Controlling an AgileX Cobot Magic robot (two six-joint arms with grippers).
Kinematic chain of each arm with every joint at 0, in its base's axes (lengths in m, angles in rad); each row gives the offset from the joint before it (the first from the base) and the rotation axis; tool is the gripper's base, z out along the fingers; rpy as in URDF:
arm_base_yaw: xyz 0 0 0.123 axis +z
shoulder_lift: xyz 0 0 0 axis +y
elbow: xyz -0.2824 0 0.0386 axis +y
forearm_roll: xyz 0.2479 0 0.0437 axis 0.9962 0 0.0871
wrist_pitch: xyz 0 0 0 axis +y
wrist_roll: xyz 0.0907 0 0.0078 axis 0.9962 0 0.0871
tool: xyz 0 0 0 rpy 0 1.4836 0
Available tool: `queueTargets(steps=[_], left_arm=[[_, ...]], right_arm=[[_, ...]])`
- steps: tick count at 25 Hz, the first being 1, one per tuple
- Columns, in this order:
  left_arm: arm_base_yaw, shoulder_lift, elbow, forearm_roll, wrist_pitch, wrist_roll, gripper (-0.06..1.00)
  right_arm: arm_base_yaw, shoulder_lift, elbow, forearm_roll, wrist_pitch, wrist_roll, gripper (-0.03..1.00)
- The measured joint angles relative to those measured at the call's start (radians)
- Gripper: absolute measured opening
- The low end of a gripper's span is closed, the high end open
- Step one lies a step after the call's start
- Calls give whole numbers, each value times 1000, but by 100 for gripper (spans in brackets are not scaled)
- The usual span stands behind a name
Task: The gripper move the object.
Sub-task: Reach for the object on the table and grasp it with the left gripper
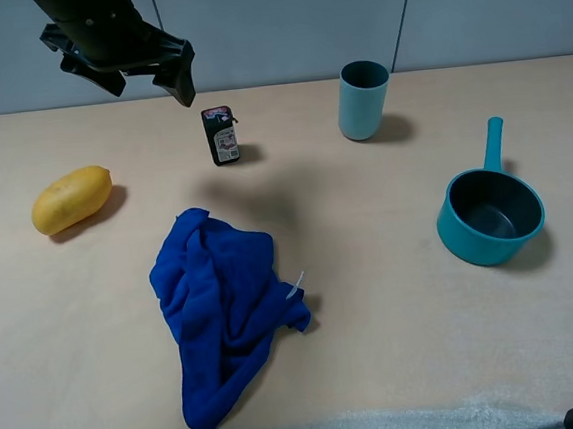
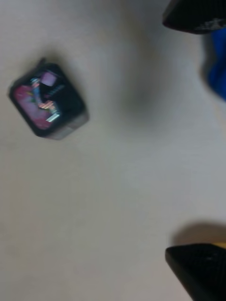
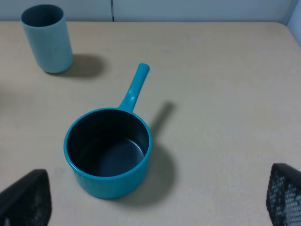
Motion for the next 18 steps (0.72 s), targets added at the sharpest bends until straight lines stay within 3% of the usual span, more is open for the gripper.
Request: queueTargets(steps=[18], left_arm=[[-14, 268, -198, -29, -30, 3, 94]], right_arm=[[0, 0, 0, 0, 0, 0, 69]])
